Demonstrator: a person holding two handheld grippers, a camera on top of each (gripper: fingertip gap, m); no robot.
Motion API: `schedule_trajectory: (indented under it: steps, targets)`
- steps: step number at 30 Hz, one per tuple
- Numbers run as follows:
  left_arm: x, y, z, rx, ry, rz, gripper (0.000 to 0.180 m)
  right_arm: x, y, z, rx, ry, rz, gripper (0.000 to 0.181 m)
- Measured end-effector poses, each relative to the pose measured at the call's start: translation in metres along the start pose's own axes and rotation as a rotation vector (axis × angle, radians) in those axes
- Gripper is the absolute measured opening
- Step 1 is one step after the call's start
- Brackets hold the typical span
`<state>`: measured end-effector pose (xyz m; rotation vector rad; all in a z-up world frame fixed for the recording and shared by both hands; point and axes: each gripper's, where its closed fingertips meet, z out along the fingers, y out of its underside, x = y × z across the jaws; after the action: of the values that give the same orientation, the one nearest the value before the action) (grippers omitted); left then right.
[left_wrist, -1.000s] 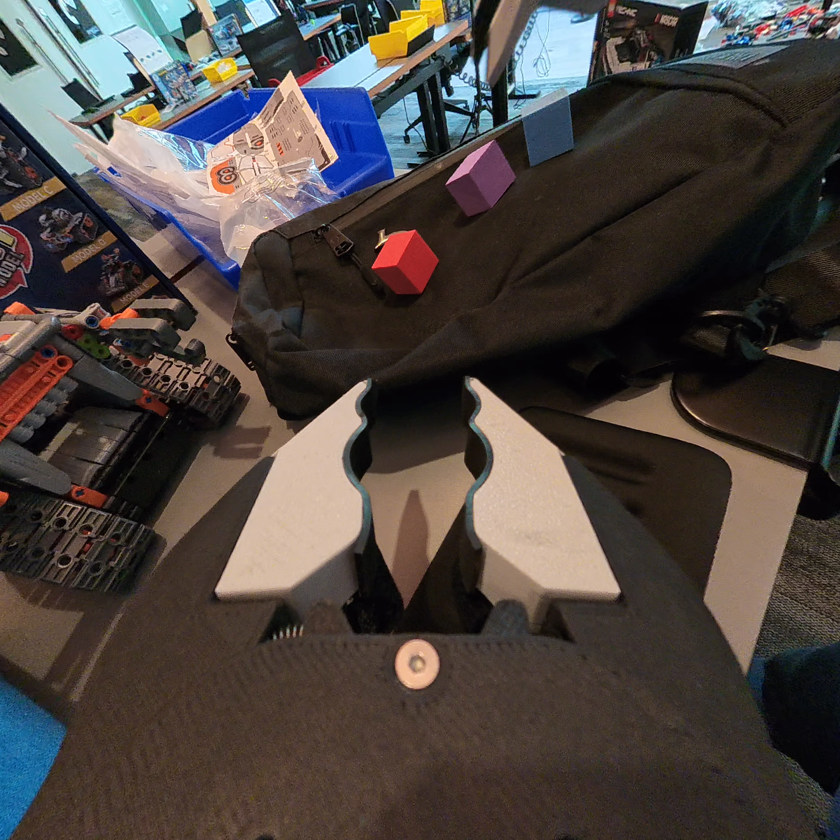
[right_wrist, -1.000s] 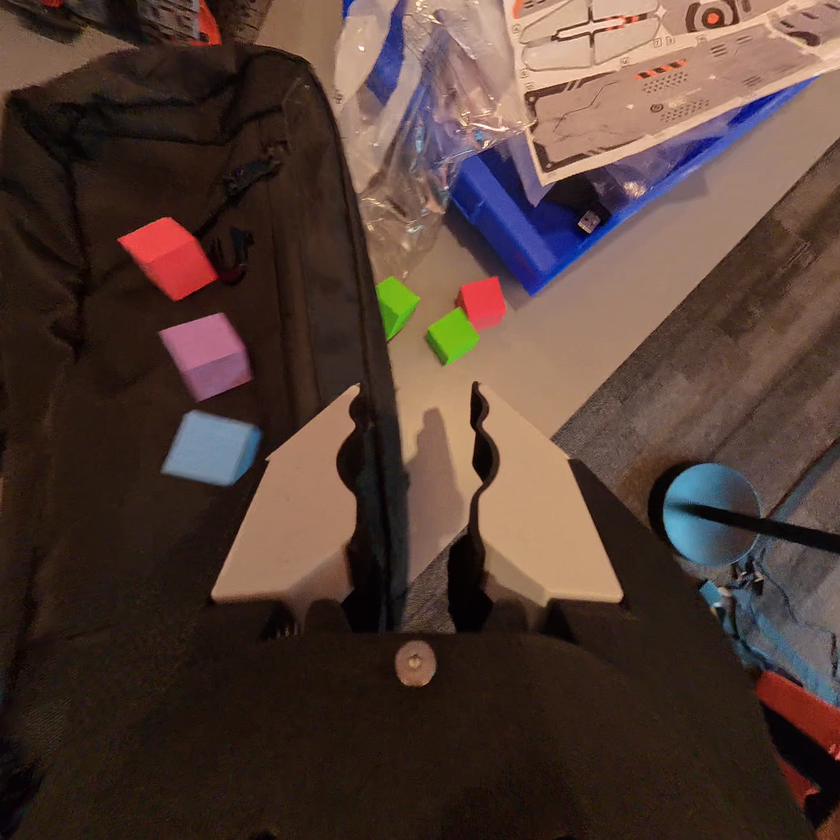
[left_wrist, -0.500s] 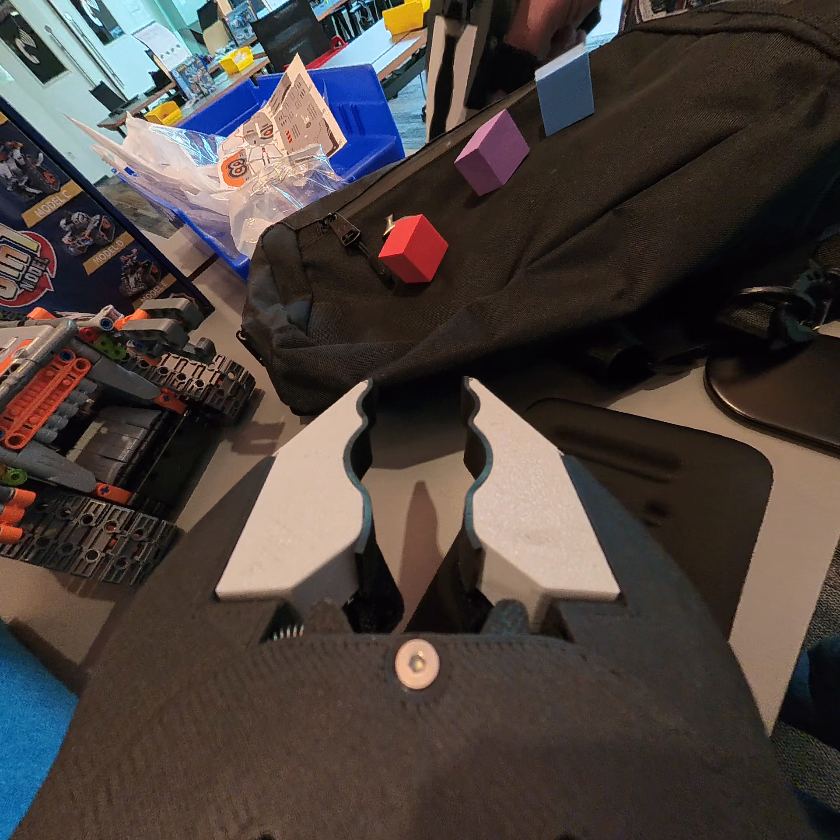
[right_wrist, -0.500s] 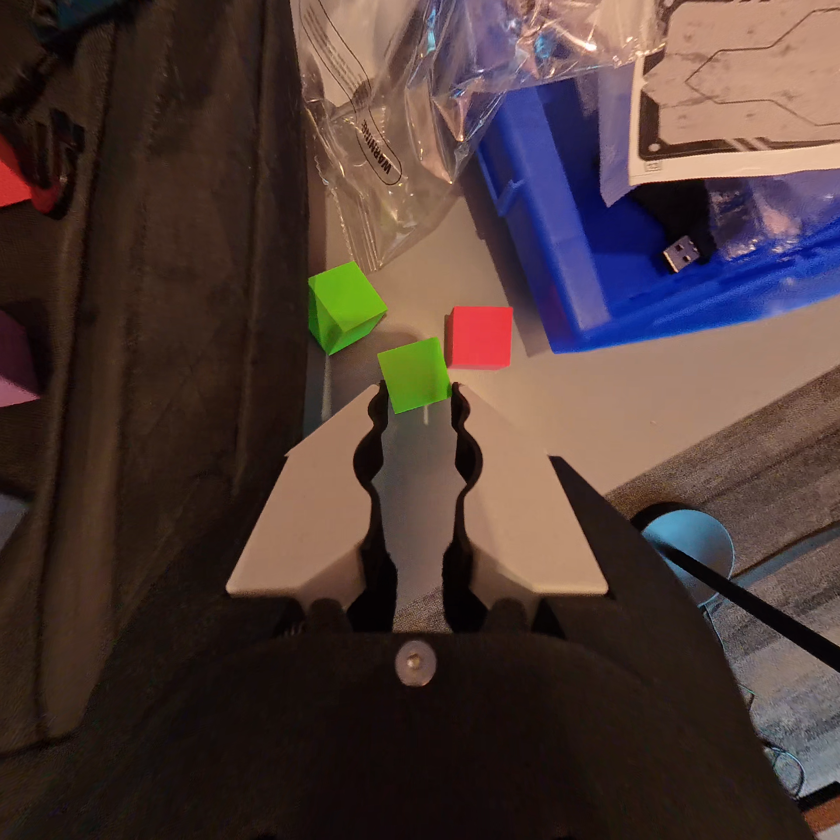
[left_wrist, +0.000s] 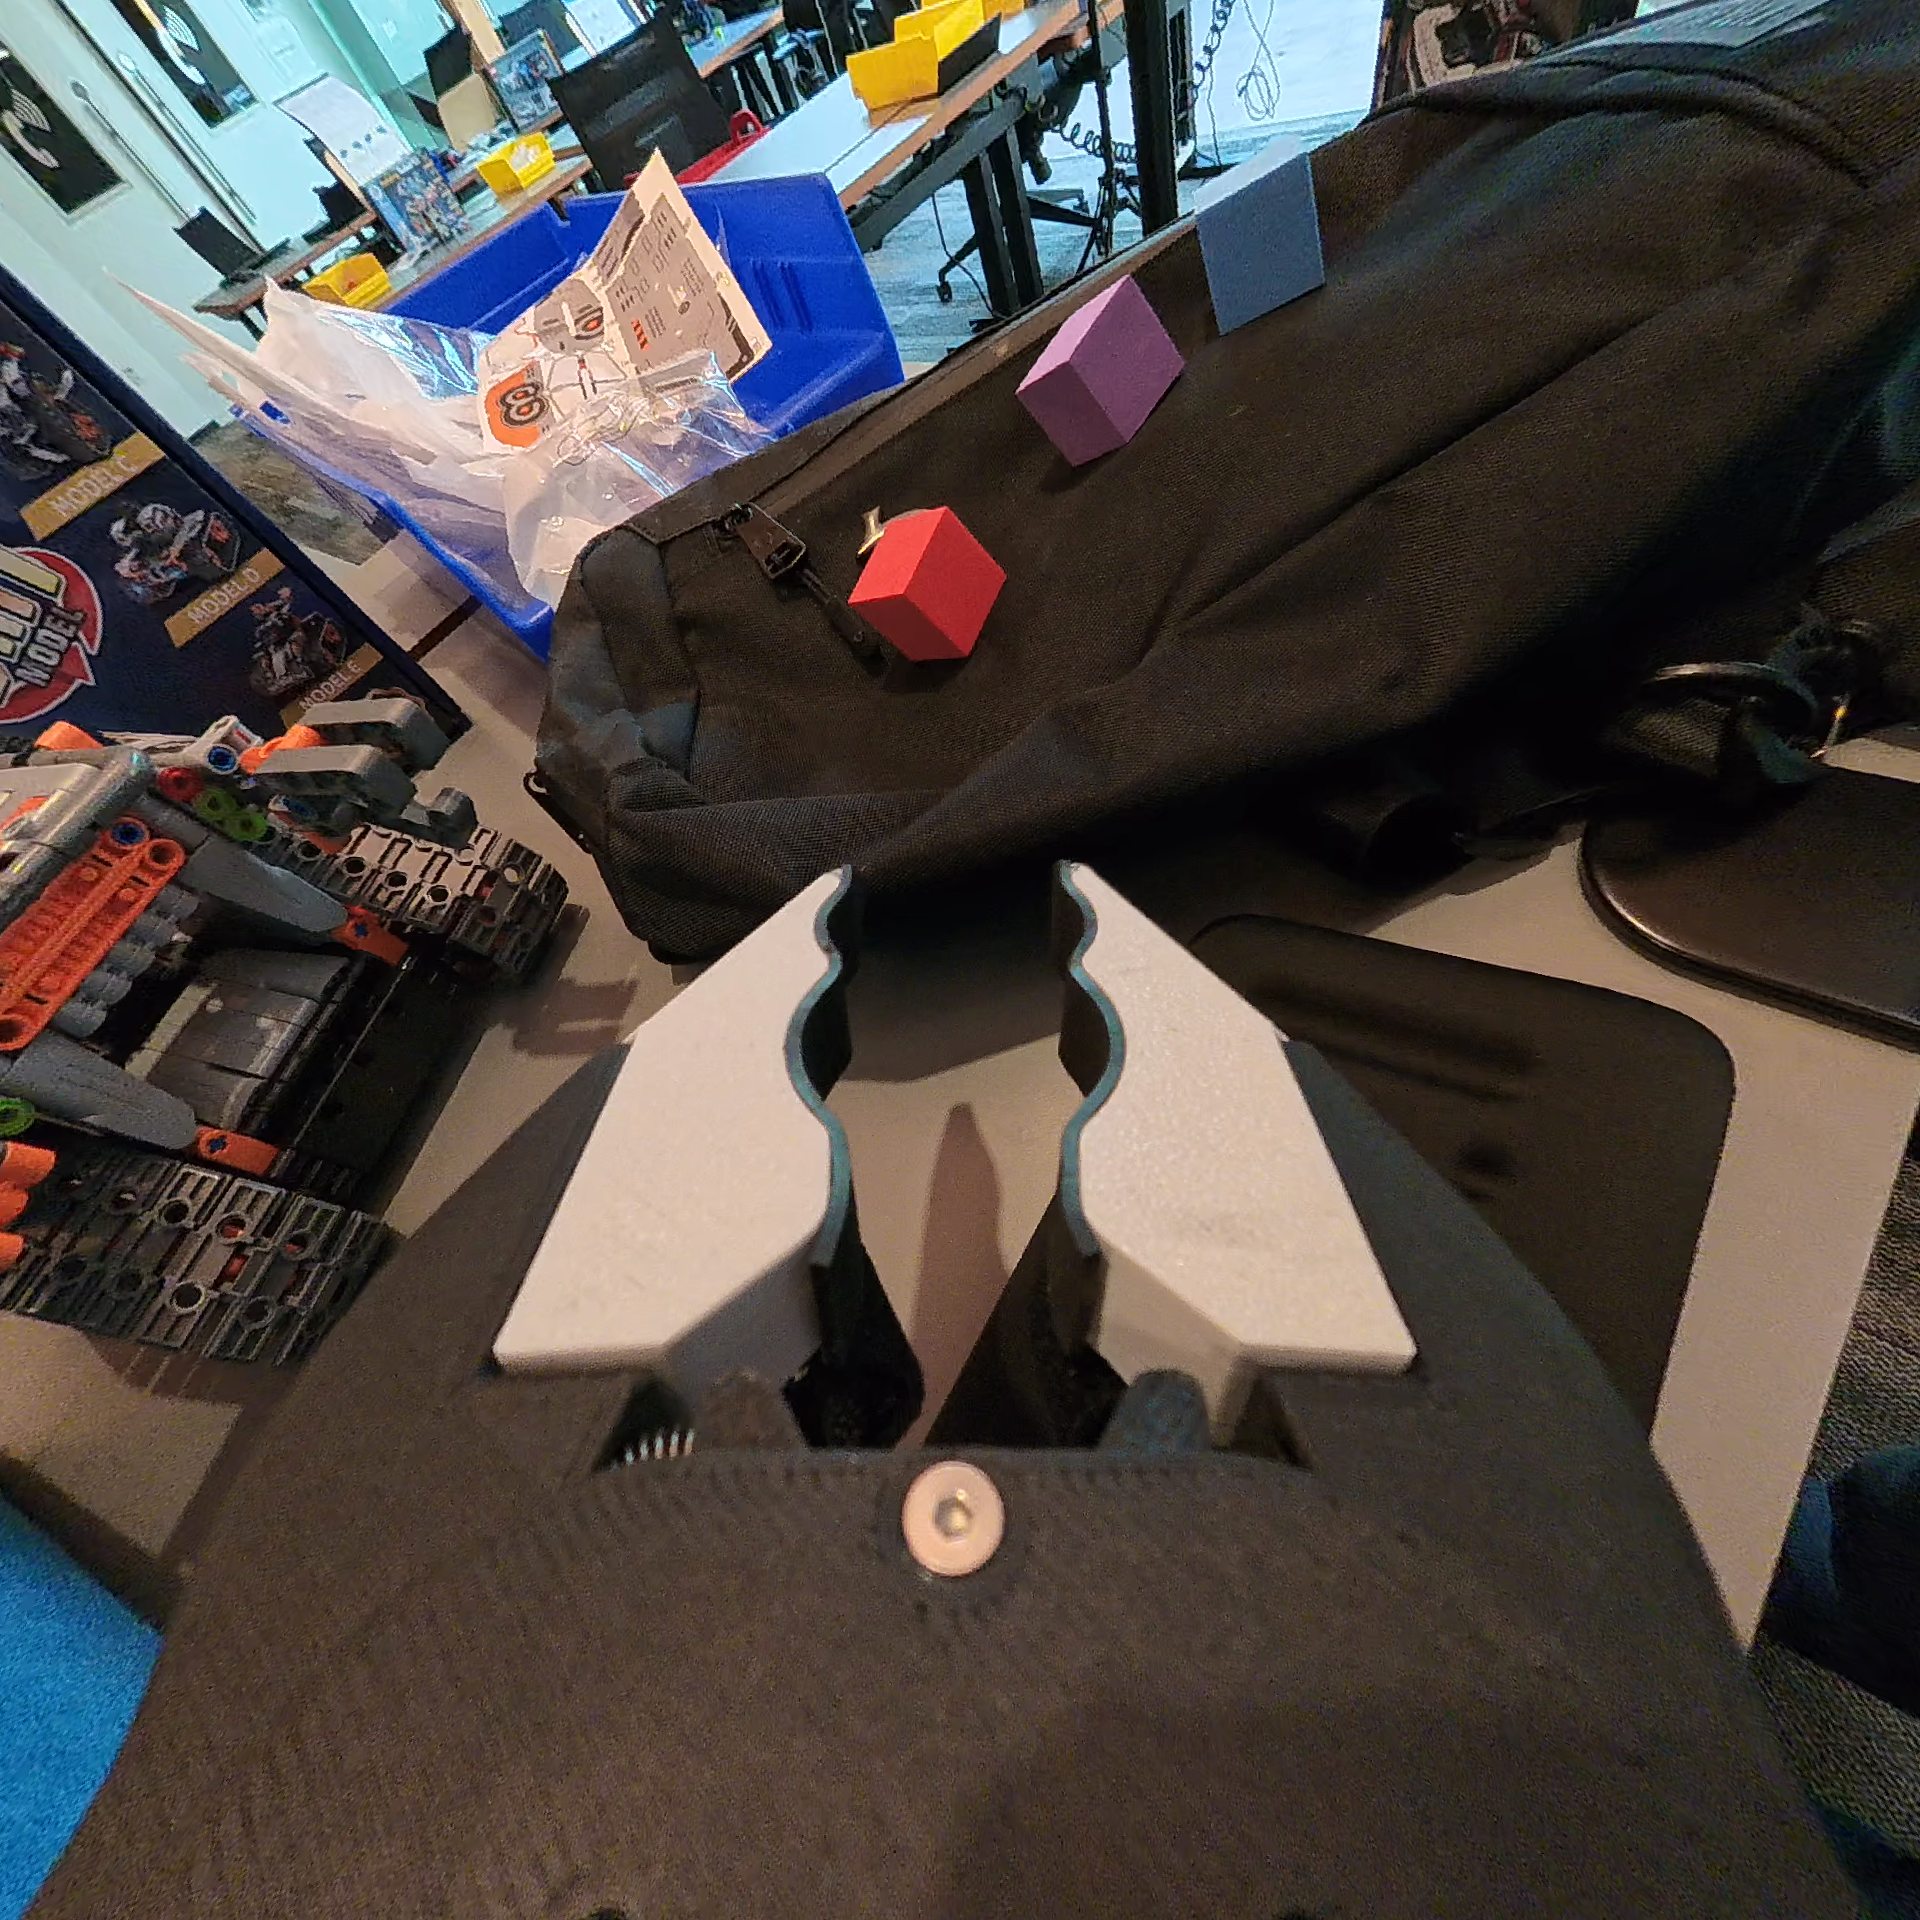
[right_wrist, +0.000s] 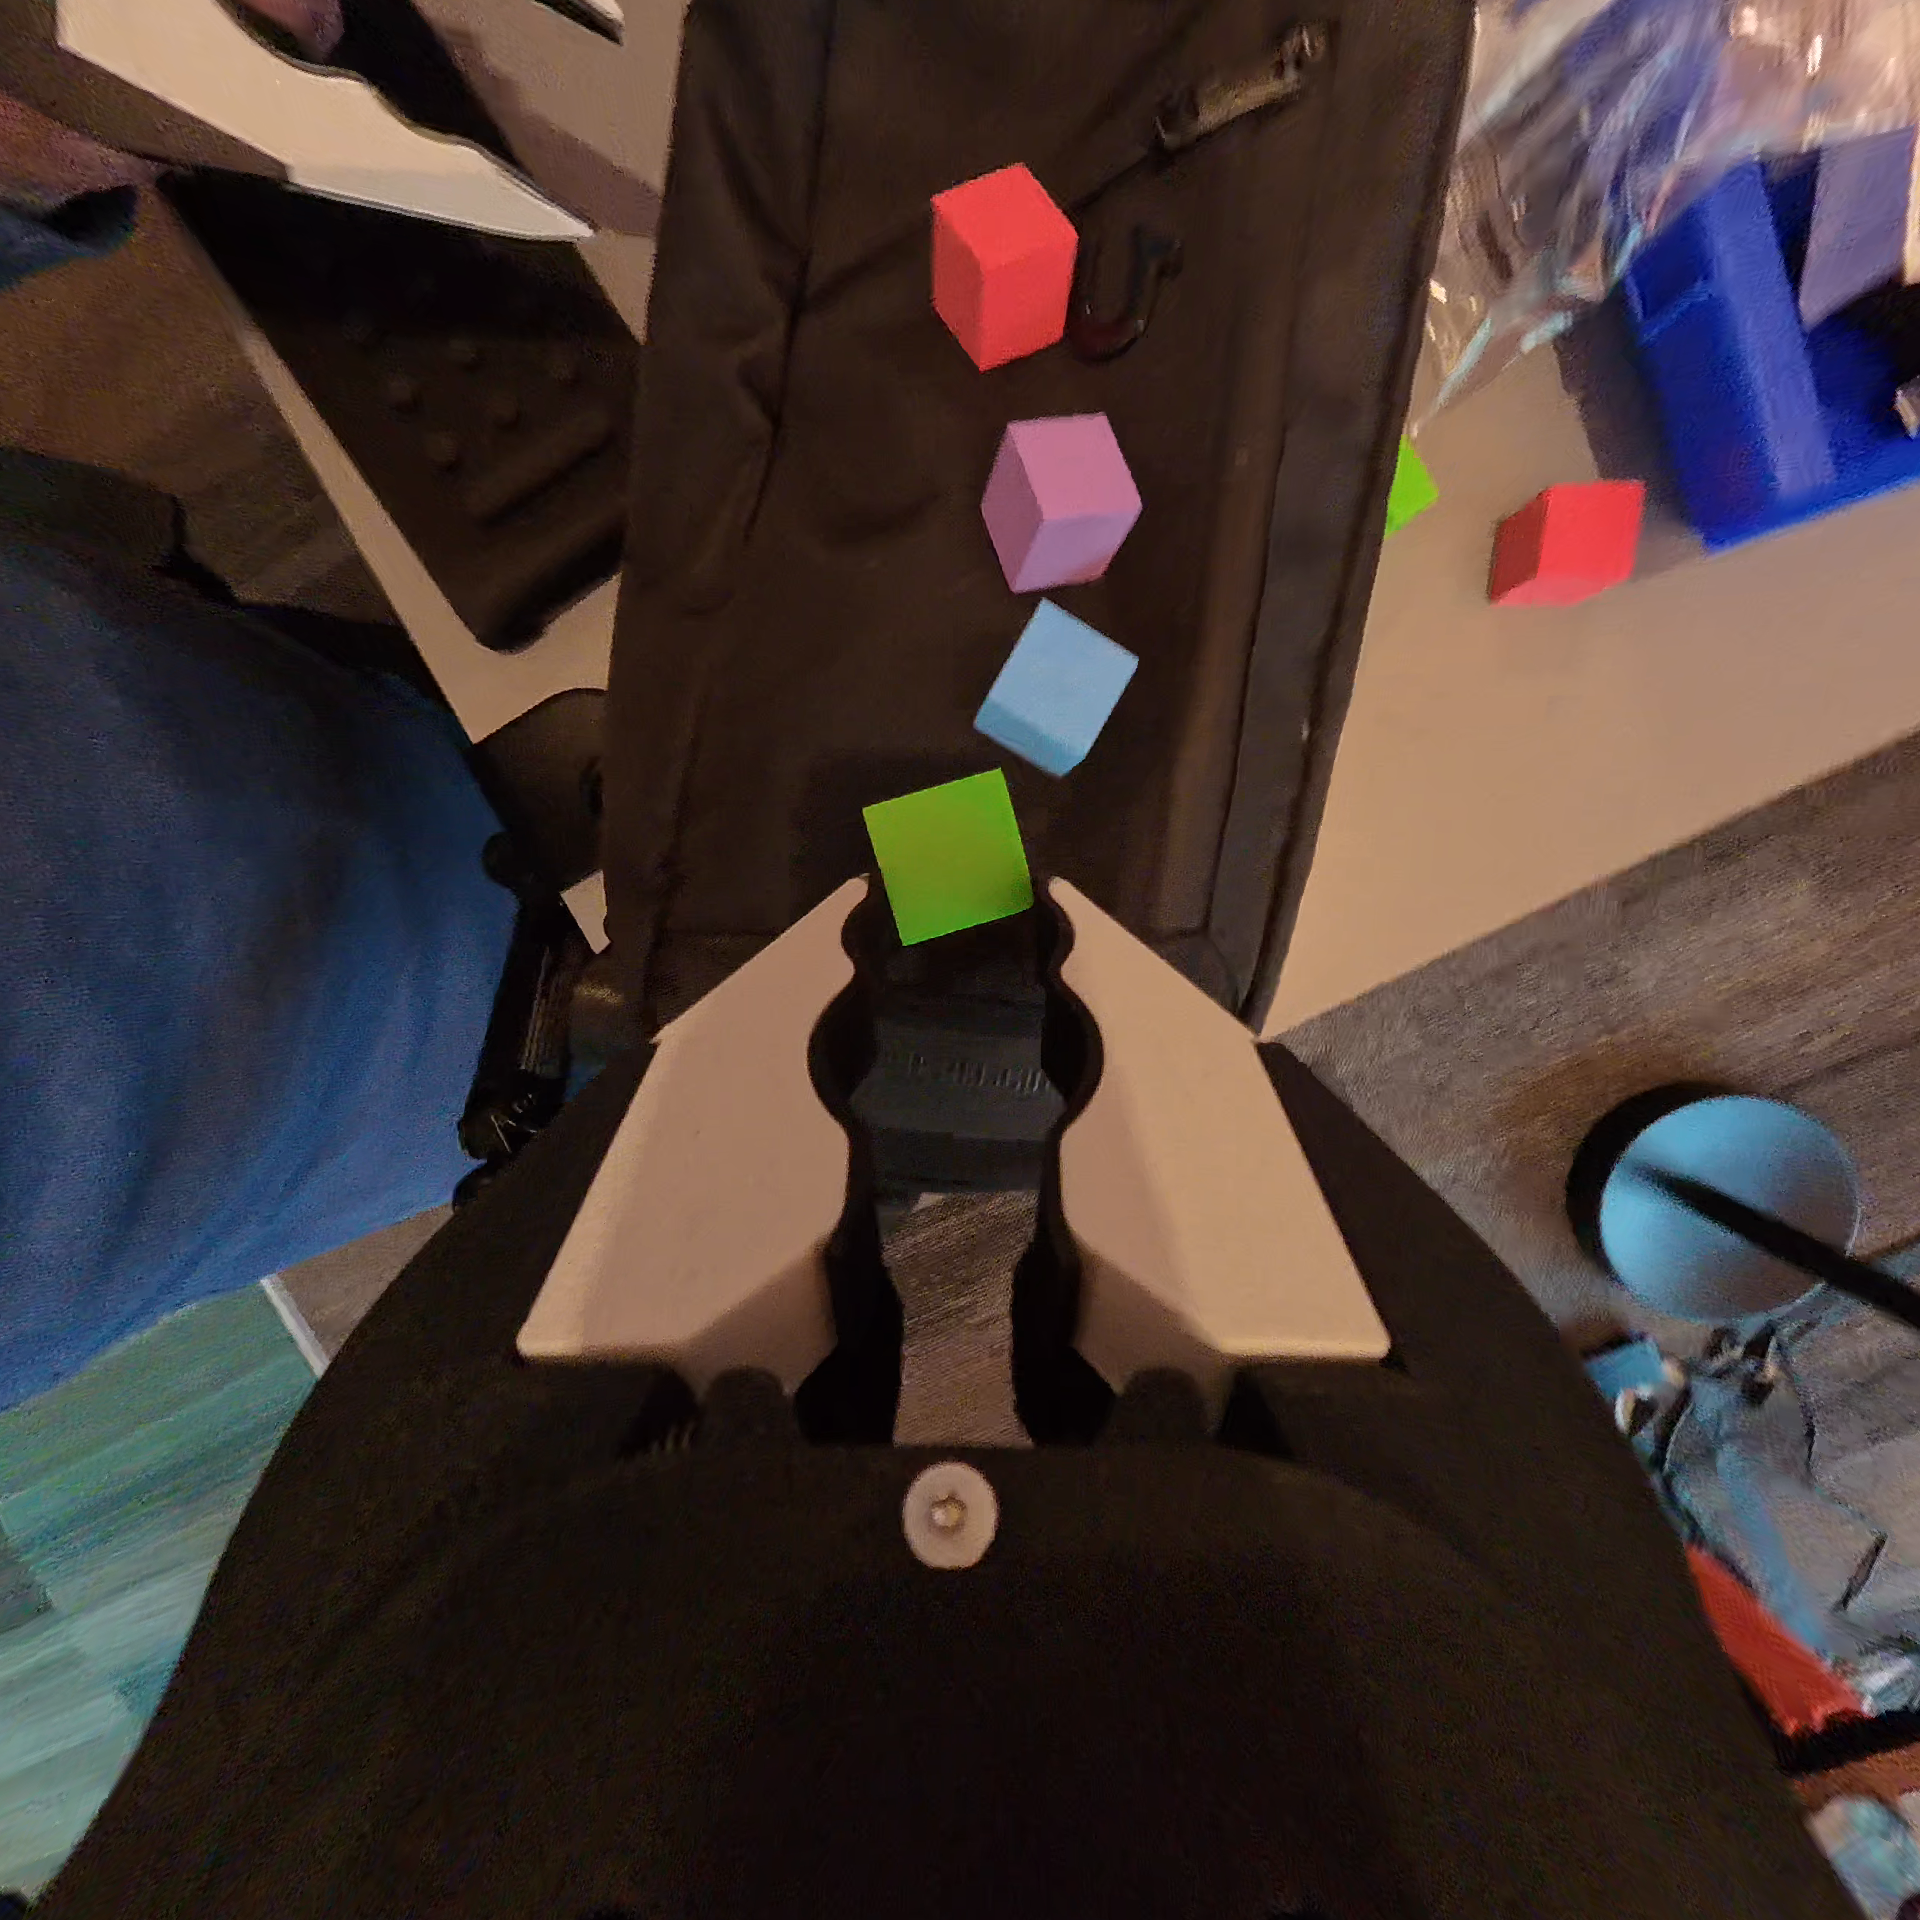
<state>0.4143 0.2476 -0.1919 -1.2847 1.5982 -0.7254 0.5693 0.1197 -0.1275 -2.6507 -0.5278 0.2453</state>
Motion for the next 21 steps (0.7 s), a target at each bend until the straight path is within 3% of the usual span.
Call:
schedule_trajectory:
  steps: [3,11,17,21]
  targets:
    - [0.001,0.0,0.0,0.002,0.006,0.006,0.035,0.0,0.028,0.001,-0.064,0.094,0.072,0.026]
    - [0.006,0.0,0.0,0.002,0.026,0.024,0.036,-0.018,0.05,0.013,-0.016,0.087,0.179,0.027]
    - [0.007,-0.001,0.0,0.005,0.03,0.028,0.036,-0.025,0.048,0.006,0.011,0.062,0.189,0.051]
    - [0.008,-0.001,0.0,0.005,0.031,0.031,0.036,-0.017,0.02,-0.016,0.113,0.081,0.153,0.05]
